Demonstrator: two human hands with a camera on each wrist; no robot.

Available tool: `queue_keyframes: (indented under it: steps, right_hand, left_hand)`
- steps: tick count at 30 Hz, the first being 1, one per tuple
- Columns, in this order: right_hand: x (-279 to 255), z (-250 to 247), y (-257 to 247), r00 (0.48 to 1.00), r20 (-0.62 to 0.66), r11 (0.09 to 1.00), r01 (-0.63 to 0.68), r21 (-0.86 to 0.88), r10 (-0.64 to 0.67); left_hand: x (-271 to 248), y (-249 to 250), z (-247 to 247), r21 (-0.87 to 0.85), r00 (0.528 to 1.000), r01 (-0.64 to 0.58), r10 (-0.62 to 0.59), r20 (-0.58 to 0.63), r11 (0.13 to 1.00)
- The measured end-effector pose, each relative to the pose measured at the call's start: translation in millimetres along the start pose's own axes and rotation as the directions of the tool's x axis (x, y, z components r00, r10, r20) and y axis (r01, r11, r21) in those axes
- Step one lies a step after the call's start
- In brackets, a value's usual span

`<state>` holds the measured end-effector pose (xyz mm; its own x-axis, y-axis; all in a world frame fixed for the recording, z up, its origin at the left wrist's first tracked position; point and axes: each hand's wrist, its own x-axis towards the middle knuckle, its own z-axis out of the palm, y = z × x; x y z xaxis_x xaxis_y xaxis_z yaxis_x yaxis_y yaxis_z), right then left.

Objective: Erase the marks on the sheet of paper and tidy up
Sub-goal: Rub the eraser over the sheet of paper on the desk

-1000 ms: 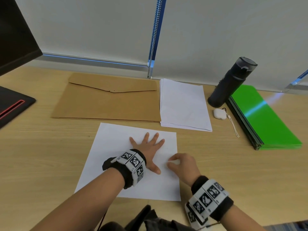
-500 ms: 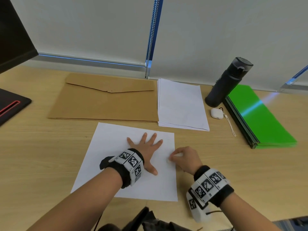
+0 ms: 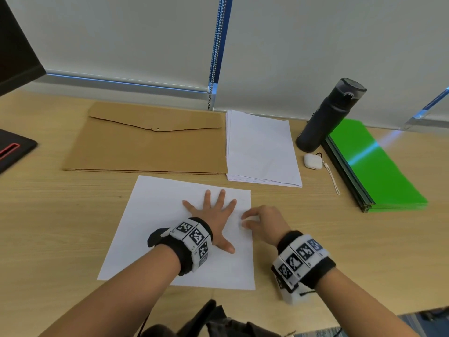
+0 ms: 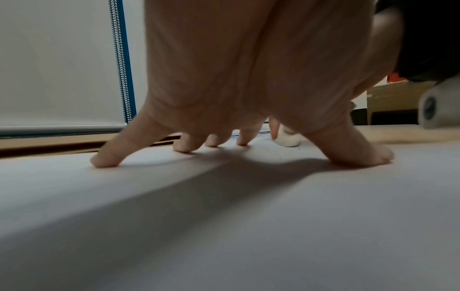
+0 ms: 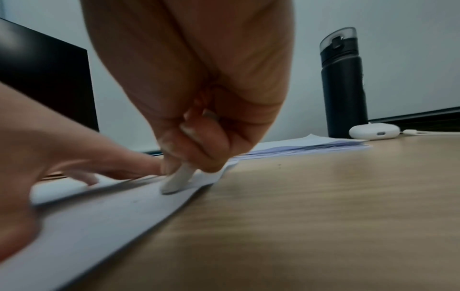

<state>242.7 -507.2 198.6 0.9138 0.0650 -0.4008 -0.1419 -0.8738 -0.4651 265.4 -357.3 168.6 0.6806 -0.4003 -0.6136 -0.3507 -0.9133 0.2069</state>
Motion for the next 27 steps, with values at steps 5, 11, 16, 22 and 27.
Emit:
queue_keyframes:
  steps: [5,11,16,22,27]
  right_hand:
    - [-10,9,6,0.999,-0.024,1.0,0.03,-0.007,-0.031]
    - [-1,-5,0,0.994,0.107,0.999,-0.028,0.034,0.024]
    - [22,1,-6,0.989,-0.109,0.972,-0.076,0.221,0.102]
    - [0,3,-4,0.976,0.208,0.987,-0.095,0.126,0.068]
    - [38,-3,-11,0.979,-0.139,0.948,-0.103,0.302,0.15]
  left_hand:
    - [-1,0,0,0.002,1.0,-0.001,0.001,0.007,1.0]
    - [0,-3,2,-0.001,1.0,-0.007,0.007,0.006,1.0]
    - [-1,-6,4,-0.008,1.0,0.004,-0.004,-0.01,1.0]
    - [0,-6,4,-0.014,1.0,0.008,-0.008,-0.011,1.0]
    - [0,-7,4,-0.01,1.0,0.009,-0.009,0.004,1.0]
